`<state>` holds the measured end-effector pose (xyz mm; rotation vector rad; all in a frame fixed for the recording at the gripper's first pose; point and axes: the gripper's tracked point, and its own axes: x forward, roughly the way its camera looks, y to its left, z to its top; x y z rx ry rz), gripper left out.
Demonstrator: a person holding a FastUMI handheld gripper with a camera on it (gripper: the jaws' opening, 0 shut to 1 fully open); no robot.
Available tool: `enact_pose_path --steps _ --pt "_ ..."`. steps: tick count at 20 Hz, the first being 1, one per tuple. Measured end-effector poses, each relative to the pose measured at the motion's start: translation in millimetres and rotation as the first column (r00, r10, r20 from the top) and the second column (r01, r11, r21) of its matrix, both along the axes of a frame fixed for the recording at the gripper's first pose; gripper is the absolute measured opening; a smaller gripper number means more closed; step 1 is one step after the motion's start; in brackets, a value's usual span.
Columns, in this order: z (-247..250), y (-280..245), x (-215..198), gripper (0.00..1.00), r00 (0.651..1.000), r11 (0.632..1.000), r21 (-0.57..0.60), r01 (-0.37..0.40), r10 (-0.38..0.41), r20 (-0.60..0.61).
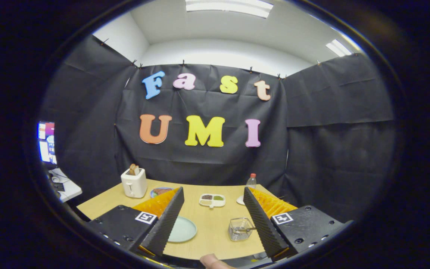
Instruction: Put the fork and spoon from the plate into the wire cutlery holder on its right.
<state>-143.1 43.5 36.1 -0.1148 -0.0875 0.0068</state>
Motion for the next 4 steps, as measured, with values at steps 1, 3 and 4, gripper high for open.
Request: enact_pose_path --steps 1,3,4 --pt "-1.2 -1.3 0.8 0.96 1.0 1.0 -0.001 0.002 -0.002 0.001" --pt "-3.4 -0.8 1.6 0.96 1.0 1.0 0.015 -0.009 0.009 -0.009" --pt "-3.5 -0.7 2.6 0.96 1.0 1.0 0.025 -0.014 0.015 -0.011"
